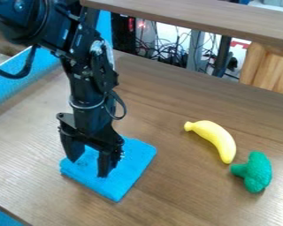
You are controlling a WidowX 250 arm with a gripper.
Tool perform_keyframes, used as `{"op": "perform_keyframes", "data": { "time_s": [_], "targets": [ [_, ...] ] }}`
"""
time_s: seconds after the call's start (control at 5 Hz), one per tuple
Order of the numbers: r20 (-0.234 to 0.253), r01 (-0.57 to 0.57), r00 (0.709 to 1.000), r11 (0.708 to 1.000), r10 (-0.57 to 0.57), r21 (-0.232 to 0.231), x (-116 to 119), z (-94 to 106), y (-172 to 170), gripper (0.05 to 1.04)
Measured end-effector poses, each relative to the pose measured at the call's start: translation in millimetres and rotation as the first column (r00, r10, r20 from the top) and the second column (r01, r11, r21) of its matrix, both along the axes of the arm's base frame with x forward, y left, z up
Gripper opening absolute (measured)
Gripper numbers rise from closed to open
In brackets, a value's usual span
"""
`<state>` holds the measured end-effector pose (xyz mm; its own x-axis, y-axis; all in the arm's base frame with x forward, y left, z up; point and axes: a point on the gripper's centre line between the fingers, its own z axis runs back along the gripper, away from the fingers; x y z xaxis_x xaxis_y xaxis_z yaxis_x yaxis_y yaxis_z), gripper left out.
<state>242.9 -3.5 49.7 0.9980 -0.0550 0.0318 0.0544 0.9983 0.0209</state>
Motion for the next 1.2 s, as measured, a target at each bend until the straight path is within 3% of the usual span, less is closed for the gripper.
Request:
{"op": "perform_keyframes", "data": {
  "time_s": [0.2,0.4,0.8,1.2],
  "targets": [
    [0.031,0.066,0.997,0.998,-0.066,0.001,10.2,-12.4,-0.7,1.000],
    [0.000,0.063,0.998,0.998,-0.063,0.004,15.2,-22.4,-0.5,1.000],
    [-0.010,0.056,0.998,0.998,-0.056,0.025,33.2,-25.7,2.8,1.001],
    [-0.053,-0.130,0.990,0.992,0.129,-0.008,54.0,-26.3,53.7,1.001]
  ]
}}
